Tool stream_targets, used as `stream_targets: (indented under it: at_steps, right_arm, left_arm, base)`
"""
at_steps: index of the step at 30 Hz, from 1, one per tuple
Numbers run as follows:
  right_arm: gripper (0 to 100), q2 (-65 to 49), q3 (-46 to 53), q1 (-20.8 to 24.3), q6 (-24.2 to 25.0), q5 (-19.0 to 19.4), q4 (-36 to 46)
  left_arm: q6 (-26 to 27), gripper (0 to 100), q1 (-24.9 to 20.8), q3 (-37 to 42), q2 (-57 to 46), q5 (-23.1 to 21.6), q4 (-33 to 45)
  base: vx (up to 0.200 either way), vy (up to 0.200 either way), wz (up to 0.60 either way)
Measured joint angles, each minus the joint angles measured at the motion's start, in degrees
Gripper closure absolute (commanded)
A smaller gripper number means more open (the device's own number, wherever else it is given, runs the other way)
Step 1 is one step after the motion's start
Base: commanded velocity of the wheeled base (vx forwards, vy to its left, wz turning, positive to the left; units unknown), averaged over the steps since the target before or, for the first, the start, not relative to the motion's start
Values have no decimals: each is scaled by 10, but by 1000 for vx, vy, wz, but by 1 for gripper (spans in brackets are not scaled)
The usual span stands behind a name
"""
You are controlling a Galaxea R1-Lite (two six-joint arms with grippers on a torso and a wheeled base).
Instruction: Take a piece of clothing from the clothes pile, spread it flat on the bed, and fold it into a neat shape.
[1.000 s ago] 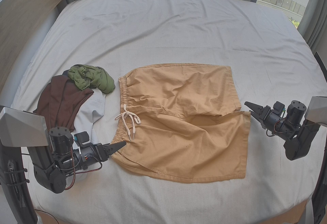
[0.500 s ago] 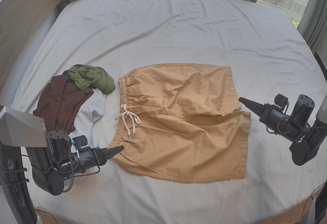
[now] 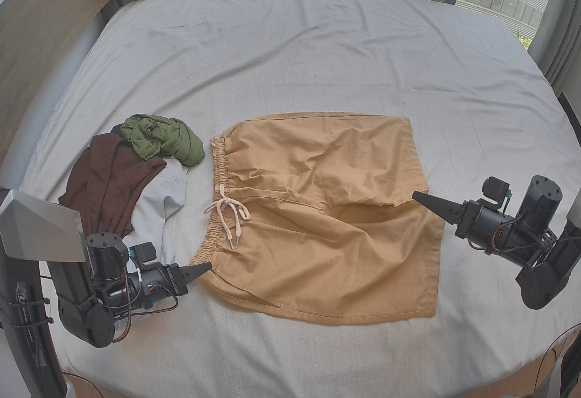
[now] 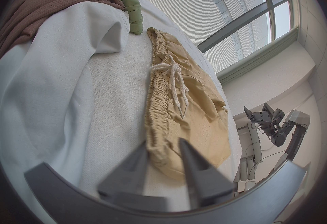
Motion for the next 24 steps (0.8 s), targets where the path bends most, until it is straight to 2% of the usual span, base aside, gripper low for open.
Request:
stream_targets:
  at_steps: [3, 8, 17, 22, 24]
  right_arm:
    - [0, -2, 11, 4, -5, 0, 0]
    - [0, -4, 38, 3, -47, 2, 2]
    - [0, 15, 139, -33, -201, 3, 4]
    - [0, 40, 185, -53, -241, 3, 4]
    - [0, 53, 201, -57, -270, 3, 5]
  left_arm:
    - [0, 100, 0, -1, 0, 0, 0]
    - [0, 100, 1, -1, 1, 0, 0]
    - [1, 100, -1, -1, 1, 0, -1]
    - [1, 100, -3, 0, 1, 0, -1]
    - [1, 100, -3, 0, 1, 0, -1]
  base:
    - [0, 0, 0]
    - [0, 0, 0]
    - [0, 0, 0]
    - [0, 0, 0]
    - [0, 0, 0]
